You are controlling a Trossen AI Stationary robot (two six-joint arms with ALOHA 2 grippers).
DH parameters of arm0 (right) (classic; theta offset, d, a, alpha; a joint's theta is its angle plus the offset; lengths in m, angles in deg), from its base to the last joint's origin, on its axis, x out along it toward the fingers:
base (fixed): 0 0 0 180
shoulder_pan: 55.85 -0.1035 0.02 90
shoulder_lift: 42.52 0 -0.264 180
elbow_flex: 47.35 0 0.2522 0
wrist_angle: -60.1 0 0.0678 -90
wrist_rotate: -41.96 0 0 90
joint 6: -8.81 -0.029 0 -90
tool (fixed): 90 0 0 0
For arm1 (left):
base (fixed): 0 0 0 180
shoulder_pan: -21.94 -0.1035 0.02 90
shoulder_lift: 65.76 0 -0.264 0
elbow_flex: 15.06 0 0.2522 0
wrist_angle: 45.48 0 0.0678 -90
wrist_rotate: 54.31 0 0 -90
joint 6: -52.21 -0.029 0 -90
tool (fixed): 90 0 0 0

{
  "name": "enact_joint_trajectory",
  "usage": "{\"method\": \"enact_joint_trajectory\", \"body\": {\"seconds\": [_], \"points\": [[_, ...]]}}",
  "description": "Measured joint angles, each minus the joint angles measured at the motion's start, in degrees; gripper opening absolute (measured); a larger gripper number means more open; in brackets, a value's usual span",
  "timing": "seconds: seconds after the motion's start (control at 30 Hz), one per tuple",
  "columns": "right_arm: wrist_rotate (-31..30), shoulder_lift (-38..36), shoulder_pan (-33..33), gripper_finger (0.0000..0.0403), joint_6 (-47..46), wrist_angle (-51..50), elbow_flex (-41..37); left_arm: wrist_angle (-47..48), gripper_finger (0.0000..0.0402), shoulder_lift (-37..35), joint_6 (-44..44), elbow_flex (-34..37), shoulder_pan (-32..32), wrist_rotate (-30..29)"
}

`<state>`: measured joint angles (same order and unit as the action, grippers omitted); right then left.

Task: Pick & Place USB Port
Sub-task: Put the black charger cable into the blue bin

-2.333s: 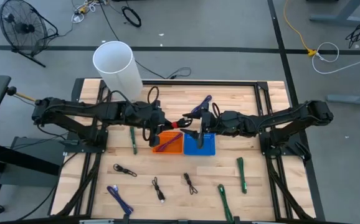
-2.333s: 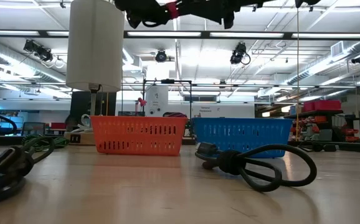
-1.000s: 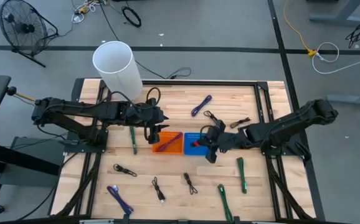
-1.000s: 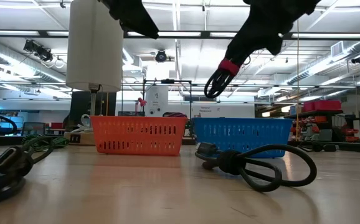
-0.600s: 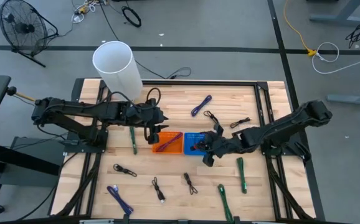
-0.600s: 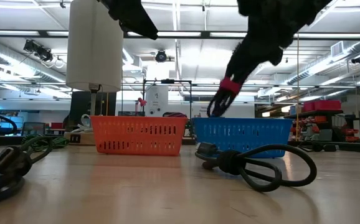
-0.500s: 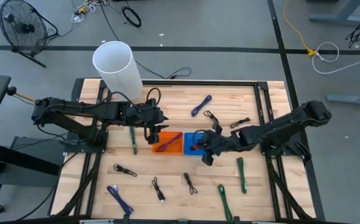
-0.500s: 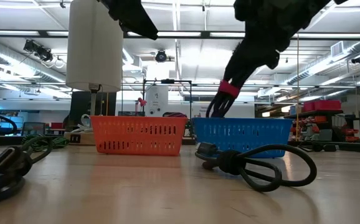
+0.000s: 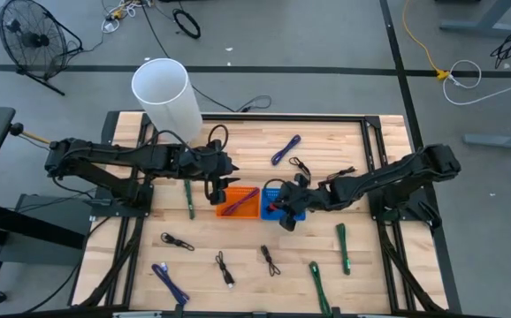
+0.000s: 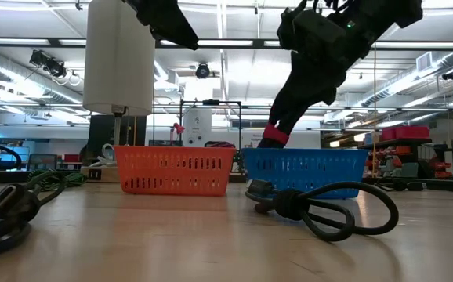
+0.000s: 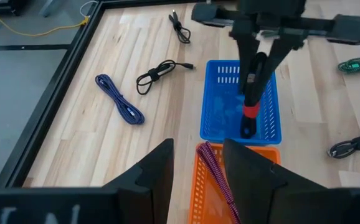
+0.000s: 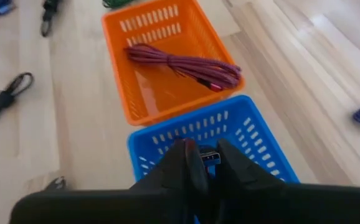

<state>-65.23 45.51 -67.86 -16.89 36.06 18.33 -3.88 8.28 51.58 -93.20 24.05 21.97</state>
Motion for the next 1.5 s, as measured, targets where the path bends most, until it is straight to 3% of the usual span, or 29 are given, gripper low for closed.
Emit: {"method": "enact_joint_trajectory", "body": {"seconds": [0.07, 0.3, 0.5, 0.87, 1.2, 1.5], "points": [[0.2, 0.5, 0.1, 0.0061, -0.1, 0.3, 0.0, 0.0, 0.0142, 0.0, 0.0, 0.0, 0.0, 0.0], [-0.2, 1.4, 0.2, 0.0180, 0.6, 0.3, 0.0, -0.1, 0.0142, 0.0, 0.0, 0.0, 0.0, 0.0], [-6.5, 1.2, 0.8, 0.0234, 0.7, -0.4, 0.0, -0.1, 0.0142, 0.0, 0.0, 0.0, 0.0, 0.0], [-14.9, 1.2, 7.4, 0.0222, -0.3, -5.1, 0.0, -0.1, 0.0142, 0.0, 0.0, 0.0, 0.0, 0.0], [-6.0, 1.2, 21.6, 0.0224, -2.3, -16.2, 0.0, 0.0, 0.0142, 0.0, 0.2, 0.0, 0.0, 0.0], [-2.7, 1.2, 24.6, 0.0247, -1.7, -19.0, 0.0, 0.0, 0.0142, 0.0, 0.3, 0.0, 0.0, 0.0]]}}
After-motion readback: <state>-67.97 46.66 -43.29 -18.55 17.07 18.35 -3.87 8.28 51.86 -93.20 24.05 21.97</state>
